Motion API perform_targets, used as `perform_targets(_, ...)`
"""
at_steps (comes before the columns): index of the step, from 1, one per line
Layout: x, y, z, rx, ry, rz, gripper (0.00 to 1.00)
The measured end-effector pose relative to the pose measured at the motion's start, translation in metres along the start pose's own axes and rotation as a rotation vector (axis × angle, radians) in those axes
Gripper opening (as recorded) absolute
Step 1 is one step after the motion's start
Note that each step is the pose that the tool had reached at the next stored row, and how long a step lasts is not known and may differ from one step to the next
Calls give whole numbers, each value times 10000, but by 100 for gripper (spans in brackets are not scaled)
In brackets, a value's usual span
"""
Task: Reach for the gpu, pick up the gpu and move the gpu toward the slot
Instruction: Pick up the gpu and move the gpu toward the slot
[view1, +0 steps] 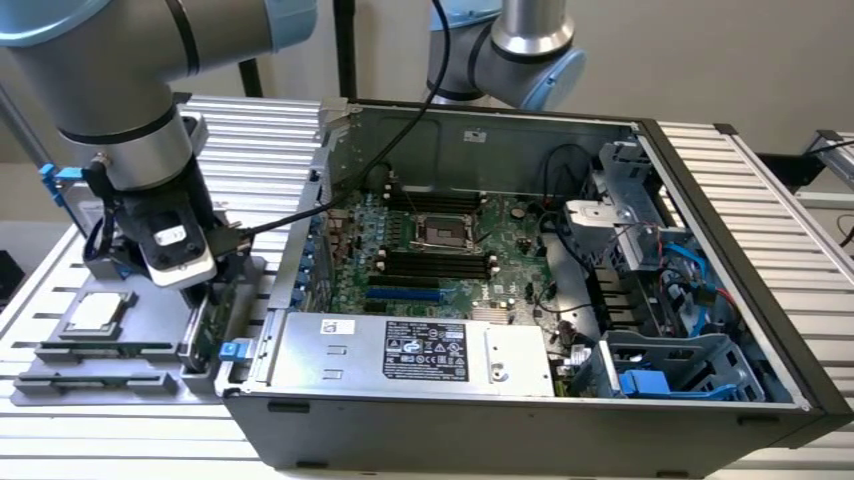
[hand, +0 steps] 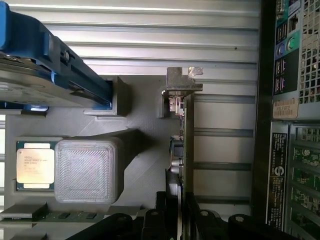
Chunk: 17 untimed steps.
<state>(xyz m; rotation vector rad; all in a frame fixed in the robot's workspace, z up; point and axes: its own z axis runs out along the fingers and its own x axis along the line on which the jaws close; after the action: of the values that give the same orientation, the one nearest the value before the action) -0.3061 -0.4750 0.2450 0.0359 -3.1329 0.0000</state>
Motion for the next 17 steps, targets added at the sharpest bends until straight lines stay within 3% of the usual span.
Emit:
perform_targets(3, -8, 0, -27, 0, 45, -5, 26)
perform_targets(7, -16, -1, -103, -1, 57, -7, 26)
perform_targets(17, -58, -2, -531, -2, 118, -13, 26)
